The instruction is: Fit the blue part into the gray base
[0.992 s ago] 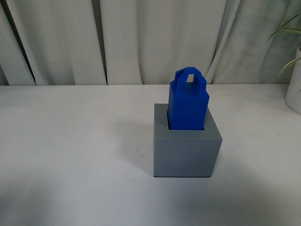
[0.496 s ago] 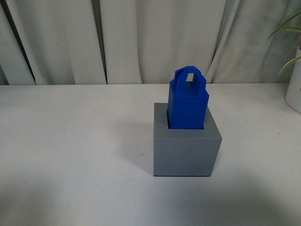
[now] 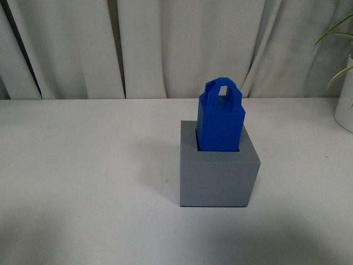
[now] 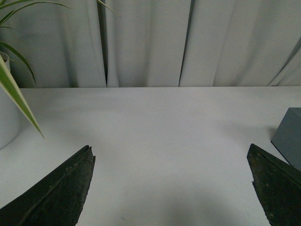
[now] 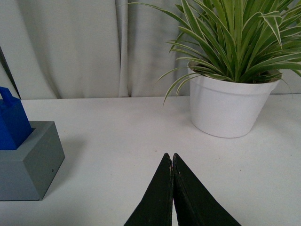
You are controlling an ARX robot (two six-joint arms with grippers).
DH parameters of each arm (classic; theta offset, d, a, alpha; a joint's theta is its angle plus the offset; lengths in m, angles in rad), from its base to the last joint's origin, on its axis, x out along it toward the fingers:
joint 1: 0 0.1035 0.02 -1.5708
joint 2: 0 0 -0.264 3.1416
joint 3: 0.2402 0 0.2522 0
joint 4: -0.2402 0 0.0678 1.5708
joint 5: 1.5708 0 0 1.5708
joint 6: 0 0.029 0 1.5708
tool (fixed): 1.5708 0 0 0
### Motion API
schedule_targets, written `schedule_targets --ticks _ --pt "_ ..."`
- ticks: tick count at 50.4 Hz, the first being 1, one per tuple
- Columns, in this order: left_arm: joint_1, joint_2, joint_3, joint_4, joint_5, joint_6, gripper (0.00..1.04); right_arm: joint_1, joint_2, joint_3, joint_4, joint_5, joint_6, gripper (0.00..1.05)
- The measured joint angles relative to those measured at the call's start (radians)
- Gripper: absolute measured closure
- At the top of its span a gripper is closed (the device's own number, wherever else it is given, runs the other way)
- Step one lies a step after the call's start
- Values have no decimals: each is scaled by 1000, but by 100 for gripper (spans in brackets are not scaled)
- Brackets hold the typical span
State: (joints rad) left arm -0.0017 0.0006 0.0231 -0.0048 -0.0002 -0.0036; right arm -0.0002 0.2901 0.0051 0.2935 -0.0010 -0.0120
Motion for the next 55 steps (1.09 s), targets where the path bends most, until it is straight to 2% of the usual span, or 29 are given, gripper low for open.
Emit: schedule_targets --ticks 22,29,42,44,46,55 --pt "0 0 0 0 0 0 6 0 -114 0 -114 0 0 102" --pt "0 0 0 0 0 0 6 0 -251 1 -282 -3 0 102" --pt "0 0 0 0 0 0 6 0 -285 1 -291 -3 -1 102" --pt "0 0 0 0 0 0 6 0 -285 1 -291 -3 0 97" --pt "0 0 0 0 0 0 6 0 -285 1 -291 -3 0 86" --pt "0 0 0 0 0 0 6 0 -285 1 -291 -3 0 53"
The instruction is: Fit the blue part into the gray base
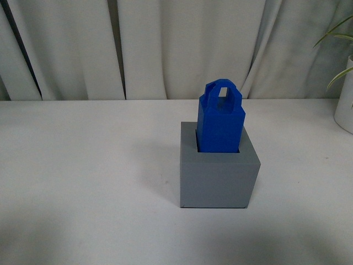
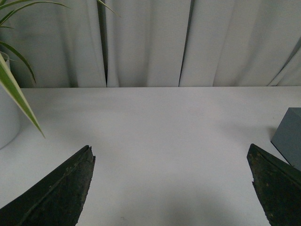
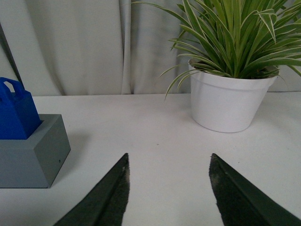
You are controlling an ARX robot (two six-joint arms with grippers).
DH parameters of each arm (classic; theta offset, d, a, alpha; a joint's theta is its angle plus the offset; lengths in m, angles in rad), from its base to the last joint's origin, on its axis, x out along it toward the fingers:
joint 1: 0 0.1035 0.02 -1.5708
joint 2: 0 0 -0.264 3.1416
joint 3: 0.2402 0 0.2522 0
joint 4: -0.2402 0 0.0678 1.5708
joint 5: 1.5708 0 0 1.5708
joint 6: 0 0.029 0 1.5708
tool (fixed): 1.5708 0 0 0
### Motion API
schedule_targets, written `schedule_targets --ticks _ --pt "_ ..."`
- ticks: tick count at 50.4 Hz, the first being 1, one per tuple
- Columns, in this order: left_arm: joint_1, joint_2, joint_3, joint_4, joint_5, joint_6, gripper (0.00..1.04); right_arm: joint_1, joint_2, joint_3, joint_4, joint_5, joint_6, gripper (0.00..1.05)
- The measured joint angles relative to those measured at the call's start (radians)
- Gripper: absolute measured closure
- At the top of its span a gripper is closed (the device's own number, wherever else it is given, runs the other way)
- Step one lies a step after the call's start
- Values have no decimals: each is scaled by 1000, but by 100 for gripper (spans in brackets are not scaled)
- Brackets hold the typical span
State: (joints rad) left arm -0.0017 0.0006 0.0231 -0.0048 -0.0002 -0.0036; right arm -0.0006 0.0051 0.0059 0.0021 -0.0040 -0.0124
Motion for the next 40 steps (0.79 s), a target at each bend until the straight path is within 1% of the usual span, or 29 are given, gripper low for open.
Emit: schedule_targets --ticks 4,6,8,10,11,14,40 --pt "0 0 0 0 0 0 6 0 0 0 0 0 0 35" --pt "0 0 0 0 0 0 6 0 0 0 0 0 0 24" --pt "0 0 0 0 0 0 6 0 0 0 0 0 0 17" --pt "0 0 0 0 0 0 6 0 0 0 0 0 0 7" --pt "0 0 0 0 0 0 6 0 0 0 0 0 2 5" --pt "0 0 0 0 0 0 6 0 0 0 0 0 2 8" --pt "0 0 0 0 0 0 6 0 0 0 0 0 2 7"
